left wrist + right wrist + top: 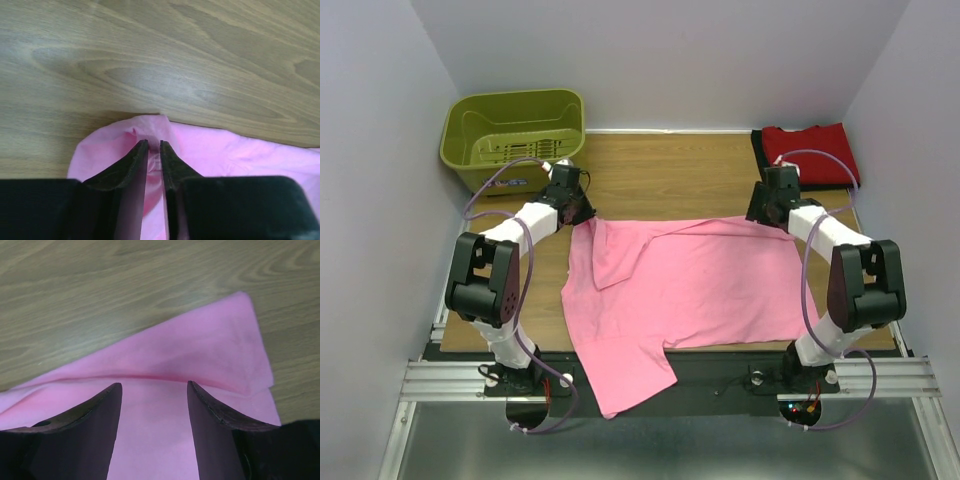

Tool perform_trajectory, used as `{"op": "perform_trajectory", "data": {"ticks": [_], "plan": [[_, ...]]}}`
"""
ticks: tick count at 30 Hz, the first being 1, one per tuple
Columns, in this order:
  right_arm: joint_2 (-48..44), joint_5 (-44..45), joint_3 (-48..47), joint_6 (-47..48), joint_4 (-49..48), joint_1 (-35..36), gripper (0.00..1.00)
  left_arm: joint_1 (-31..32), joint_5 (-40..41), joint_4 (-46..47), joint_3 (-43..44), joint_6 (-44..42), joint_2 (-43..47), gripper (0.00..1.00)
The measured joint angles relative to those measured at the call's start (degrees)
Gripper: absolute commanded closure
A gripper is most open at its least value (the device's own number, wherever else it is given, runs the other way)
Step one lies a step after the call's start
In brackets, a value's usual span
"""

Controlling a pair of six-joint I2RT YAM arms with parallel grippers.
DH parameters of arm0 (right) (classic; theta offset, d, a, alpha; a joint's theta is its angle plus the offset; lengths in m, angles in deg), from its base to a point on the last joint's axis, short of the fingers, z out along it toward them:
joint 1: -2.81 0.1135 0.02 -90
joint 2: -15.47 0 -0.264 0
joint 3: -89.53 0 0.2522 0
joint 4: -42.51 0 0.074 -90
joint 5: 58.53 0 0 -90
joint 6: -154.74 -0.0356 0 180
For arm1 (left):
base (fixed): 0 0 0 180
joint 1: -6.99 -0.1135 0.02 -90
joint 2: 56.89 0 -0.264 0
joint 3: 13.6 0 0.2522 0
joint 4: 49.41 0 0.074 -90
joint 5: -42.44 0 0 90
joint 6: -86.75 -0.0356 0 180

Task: Fold and stack the t-shirts
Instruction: Fold the tshirt

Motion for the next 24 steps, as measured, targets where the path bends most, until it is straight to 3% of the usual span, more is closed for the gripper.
{"op": "perform_trajectory", "data": {"ticks": [3, 4, 13, 20, 21, 22, 24], "plan": [[1.88, -0.13, 0.00, -1.25, -0.63, -2.97, 0.40, 0.00, 0.74, -0.22, -0.02, -0.17, 0.00, 0.98], [2.54, -0.48, 0.00, -1.60, -0.87, -3.98, 0.40, 0.00, 0.87, -0.26, -0.04, -0.28, 0.02, 1.00], [8.46, -4.28, 0.13, -5.88, -3.06, -11.80, 0.40, -0.74, 1.79, -0.42, -4.22, -1.49, 5.31, 1.00], [8.70, -6.34, 0.52, -7.28, -5.14, -13.38, 0.40, -2.75, 1.81, 0.85, -6.71, -1.73, 9.92, 1.00], [8.70, -6.54, 0.57, -7.37, -5.35, -13.42, 0.40, -2.73, 1.64, 0.92, -7.08, -1.68, 9.90, 0.94], [8.68, -6.62, 0.74, -7.41, -5.73, -13.49, 0.40, -2.73, 1.49, 0.87, -7.34, -1.64, 9.88, 0.71], [8.68, -6.80, 0.83, -7.41, -5.95, -13.51, 0.40, -2.73, 0.42, 0.92, -7.54, -1.20, 9.55, 0.57]]}}
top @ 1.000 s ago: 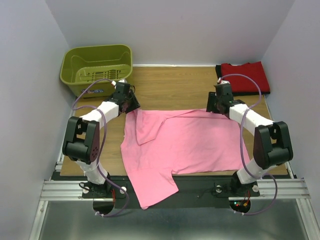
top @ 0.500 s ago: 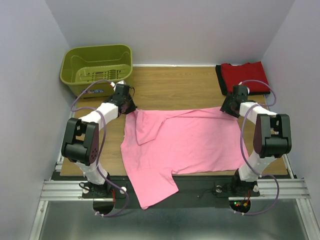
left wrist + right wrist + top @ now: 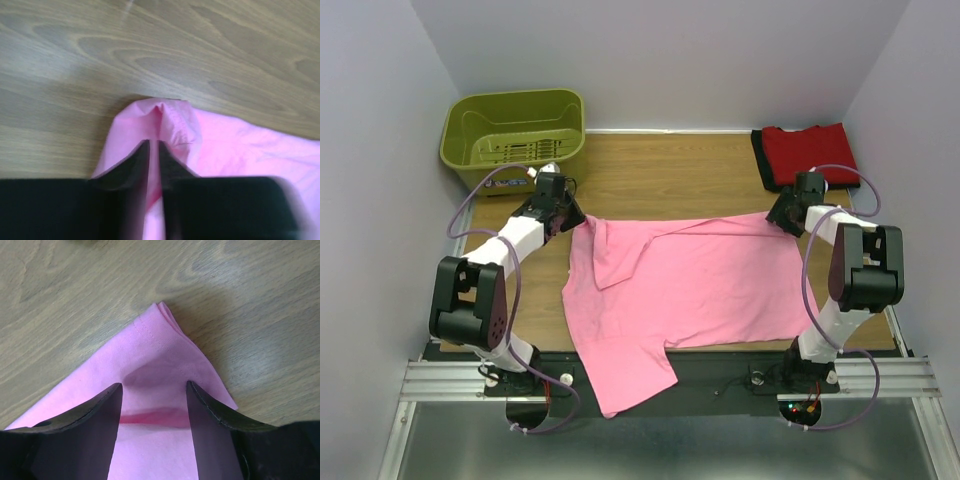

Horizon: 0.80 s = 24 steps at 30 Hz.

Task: Fold and stack the t-shirts
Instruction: Fold the tshirt

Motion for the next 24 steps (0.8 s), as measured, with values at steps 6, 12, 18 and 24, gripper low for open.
{"op": "perform_trajectory", "data": {"ticks": [6, 12, 18, 24], "plan": [[0.00, -0.61, 0.17, 0.00, -0.35, 0.00, 0.40, 0.22, -1.75, 0.83, 1.22, 0.98, -3.28, 0.46], [0.00, -0.83, 0.68, 0.02, -1.62, 0.00, 0.40, 0.94, -2.58, 1.22, 4.04, 1.66, -8.33, 0.49], [0.00, -0.87, 0.92, 0.02, -2.43, 0.00, 0.40, 2.38, -2.58, 1.16, 5.75, 2.14, -10.14, 0.49], [0.00, -0.85, 0.98, 0.02, -2.67, 0.00, 0.40, 2.84, -2.14, 1.01, 7.26, 2.49, -11.13, 0.64]]}}
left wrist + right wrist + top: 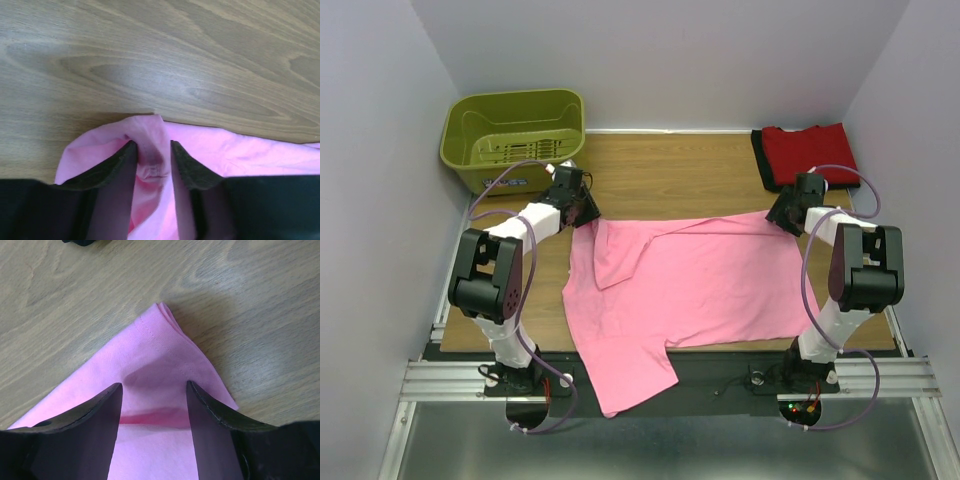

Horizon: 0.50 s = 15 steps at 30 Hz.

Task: Fold and stack the t-shirts
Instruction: Fold the tshirt

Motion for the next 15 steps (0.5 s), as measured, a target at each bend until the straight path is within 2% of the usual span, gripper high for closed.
{"op": "perform_trajectory", "data": {"ticks": [3, 4, 5, 11, 15], "plan": [[0.00, 0.00, 0.02, 0.00, -0.04, 0.00, 0.40, 0.02, 0.42, -0.50, 0.00, 0.02, -0.02, 0.80], [0.00, 0.00, 0.02, 0.00, -0.04, 0.00, 0.40, 0.02, 0.74, -0.63, 0.00, 0.11, -0.02, 0.92], [0.00, 0.00, 0.02, 0.00, -0.04, 0.00, 0.40, 0.02, 1.31, -0.79, 0.00, 0.11, -0.02, 1.00], [0.00, -0.76, 0.09, -0.28, -0.22, -1.03, 0.40, -0.48, 3.61, -1.62, -0.20, -0.22, 0.33, 1.00], [0.00, -2.21, 0.20, -1.18, -0.68, -2.27, 0.40, -2.56, 3.91, -2.51, -2.21, -0.17, 4.74, 1.00]]}}
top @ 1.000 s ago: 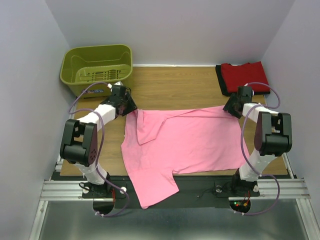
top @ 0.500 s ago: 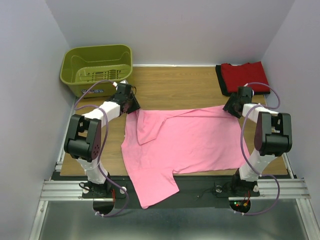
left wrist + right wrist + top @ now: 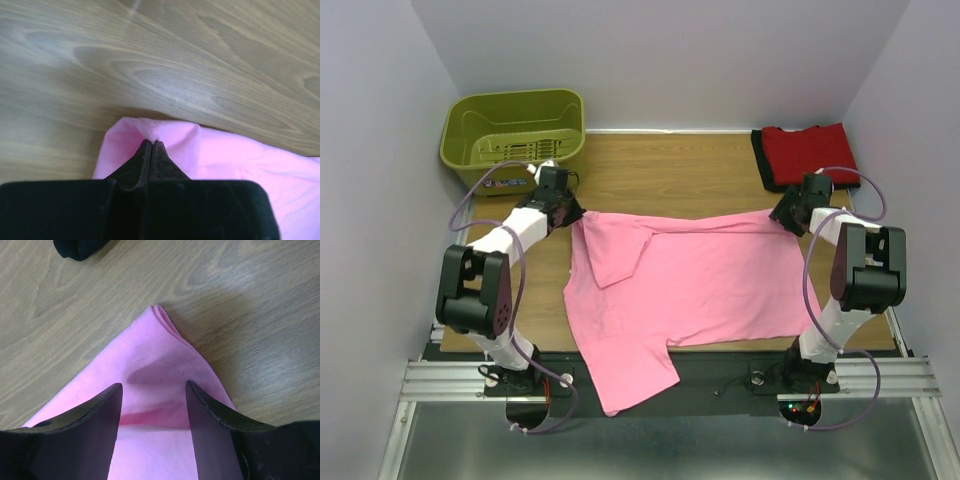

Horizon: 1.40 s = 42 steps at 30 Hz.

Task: Fold and stack the t-shirts
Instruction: Fold the tshirt

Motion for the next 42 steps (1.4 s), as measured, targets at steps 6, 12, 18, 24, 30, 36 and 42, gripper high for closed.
{"op": "perform_trajectory", "data": {"ticks": [6, 12, 18, 24, 30, 36, 42], "plan": [[0.20, -1.44, 0.00, -0.55, -0.33, -0.87, 0.40, -1.49, -0.74, 3.13, -7.19, 1.88, 12.24, 1.00], [0.44, -2.21, 0.00, -0.76, -1.07, -1.46, 0.40, -4.22, -3.98, 9.46, -18.29, 5.62, 12.87, 1.00], [0.44, -2.27, 0.00, -0.76, -1.11, -1.53, 0.40, -7.08, -6.80, 11.15, -20.44, 6.67, 10.19, 0.99], [0.24, -3.48, 0.00, 0.15, -0.98, -1.77, 0.39, -7.48, -9.01, 13.99, -20.50, 4.74, 11.39, 0.91], [-2.78, -6.32, 0.79, 1.44, 1.33, -0.85, 0.39, -7.67, -12.33, 16.48, -24.33, 3.87, 13.25, 0.90], [-11.69, -10.78, 0.48, 2.12, 2.82, 9.94, 0.40, -7.67, -14.16, 17.33, -24.46, 2.38, 13.57, 0.89], [-14.34, -18.78, -1.31, 0.15, 1.57, 27.26, 0.46, -7.67, -15.41, 17.49, -23.96, -0.28, 13.62, 0.89]]}}
